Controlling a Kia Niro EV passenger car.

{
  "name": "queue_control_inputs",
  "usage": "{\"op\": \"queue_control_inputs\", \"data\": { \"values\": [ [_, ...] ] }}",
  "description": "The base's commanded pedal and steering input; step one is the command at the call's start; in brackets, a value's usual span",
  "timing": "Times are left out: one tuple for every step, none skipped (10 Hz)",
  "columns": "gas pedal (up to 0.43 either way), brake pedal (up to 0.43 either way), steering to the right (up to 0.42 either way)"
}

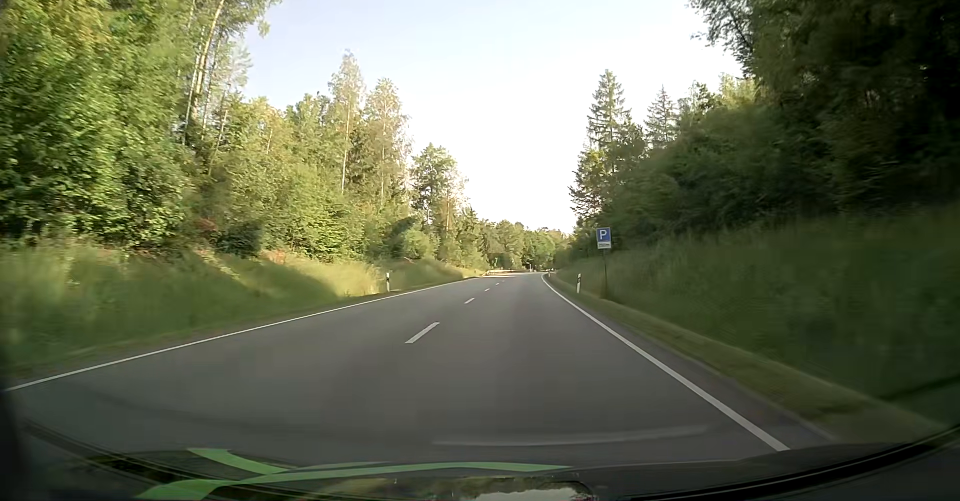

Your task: Follow the waypoints while adhering to traffic rules and regulations

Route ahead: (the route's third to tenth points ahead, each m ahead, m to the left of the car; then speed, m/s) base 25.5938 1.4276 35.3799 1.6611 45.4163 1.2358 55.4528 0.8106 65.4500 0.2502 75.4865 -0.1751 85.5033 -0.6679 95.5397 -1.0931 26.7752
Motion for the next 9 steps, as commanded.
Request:
{"op": "queue_control_inputs", "data": {
  "values": [
    [0.287, 0.000, 0.002],
    [0.287, 0.000, 0.002],
    [0.287, 0.000, 0.002],
    [0.287, 0.000, 0.002],
    [0.287, 0.000, 0.002],
    [0.287, 0.000, 0.002],
    [0.287, 0.000, 0.002],
    [0.287, 0.000, 0.002],
    [0.287, 0.000, 0.002]
  ]
}}
